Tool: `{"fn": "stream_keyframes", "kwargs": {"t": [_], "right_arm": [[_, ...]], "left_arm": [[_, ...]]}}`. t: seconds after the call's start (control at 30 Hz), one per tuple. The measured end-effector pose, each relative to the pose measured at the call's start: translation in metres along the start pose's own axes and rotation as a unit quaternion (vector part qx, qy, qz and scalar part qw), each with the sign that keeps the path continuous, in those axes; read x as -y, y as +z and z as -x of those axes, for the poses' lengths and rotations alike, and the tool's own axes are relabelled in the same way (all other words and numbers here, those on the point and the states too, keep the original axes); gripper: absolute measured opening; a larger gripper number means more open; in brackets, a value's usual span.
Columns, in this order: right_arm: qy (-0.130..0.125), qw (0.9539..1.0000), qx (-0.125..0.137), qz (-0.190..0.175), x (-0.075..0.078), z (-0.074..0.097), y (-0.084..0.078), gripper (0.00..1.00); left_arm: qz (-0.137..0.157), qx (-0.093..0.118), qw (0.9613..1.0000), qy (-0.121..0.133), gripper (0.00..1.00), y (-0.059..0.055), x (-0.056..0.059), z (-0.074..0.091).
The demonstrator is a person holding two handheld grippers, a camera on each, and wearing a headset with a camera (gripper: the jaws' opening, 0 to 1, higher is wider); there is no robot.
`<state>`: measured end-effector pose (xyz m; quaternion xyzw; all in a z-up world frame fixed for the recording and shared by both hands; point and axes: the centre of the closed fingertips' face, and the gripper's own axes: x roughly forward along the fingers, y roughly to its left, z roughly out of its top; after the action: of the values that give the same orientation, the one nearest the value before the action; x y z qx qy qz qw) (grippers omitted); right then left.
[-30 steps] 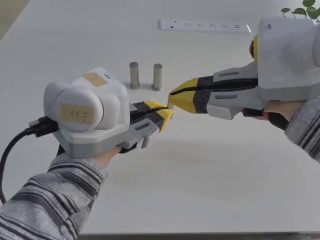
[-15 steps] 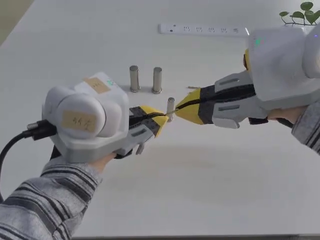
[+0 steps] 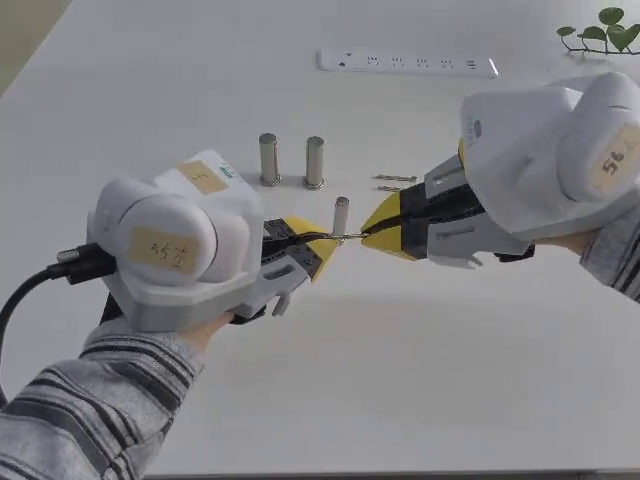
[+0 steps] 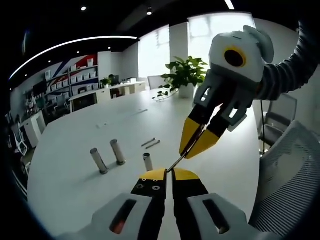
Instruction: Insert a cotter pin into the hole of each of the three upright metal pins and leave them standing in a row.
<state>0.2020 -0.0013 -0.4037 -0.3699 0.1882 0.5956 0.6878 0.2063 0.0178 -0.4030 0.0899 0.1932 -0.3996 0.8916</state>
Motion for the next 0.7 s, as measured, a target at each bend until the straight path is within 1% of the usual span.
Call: {"fn": "stream_keyframes", "kwargs": {"t": [0.1, 0.2, 0.33, 0.47, 0.7], "right_arm": [[-0.008, 0.9997, -0.016, 0.018, 0.0018, -0.0011, -0.0041, 0.00], [-0.011, 0.9996, -0.015, 0.022, 0.0029, -0.0013, -0.0046, 0.00], [-0.017, 0.9989, -0.017, 0.041, 0.0036, -0.0012, -0.0041, 0.00], [-0.021, 0.9987, -0.016, 0.043, 0.0043, -0.0005, -0.0037, 0.00], [-0.029, 0.9985, -0.018, 0.042, 0.0073, -0.0002, -0.0072, 0.00]], "left_arm": [[0.003, 0.004, 1.0000, -0.003, 0.00, 0.0022, 0.0013, -0.0001], [0.004, 0.006, 1.0000, -0.004, 0.00, 0.0026, 0.0022, 0.0000], [0.005, 0.004, 1.0000, -0.006, 0.01, 0.0015, 0.0037, 0.0002], [0.009, 0.007, 0.9999, -0.003, 0.05, 0.0020, 0.0020, 0.0006], [0.020, 0.004, 0.9998, 0.008, 0.14, -0.0020, -0.0043, -0.0002]]}}
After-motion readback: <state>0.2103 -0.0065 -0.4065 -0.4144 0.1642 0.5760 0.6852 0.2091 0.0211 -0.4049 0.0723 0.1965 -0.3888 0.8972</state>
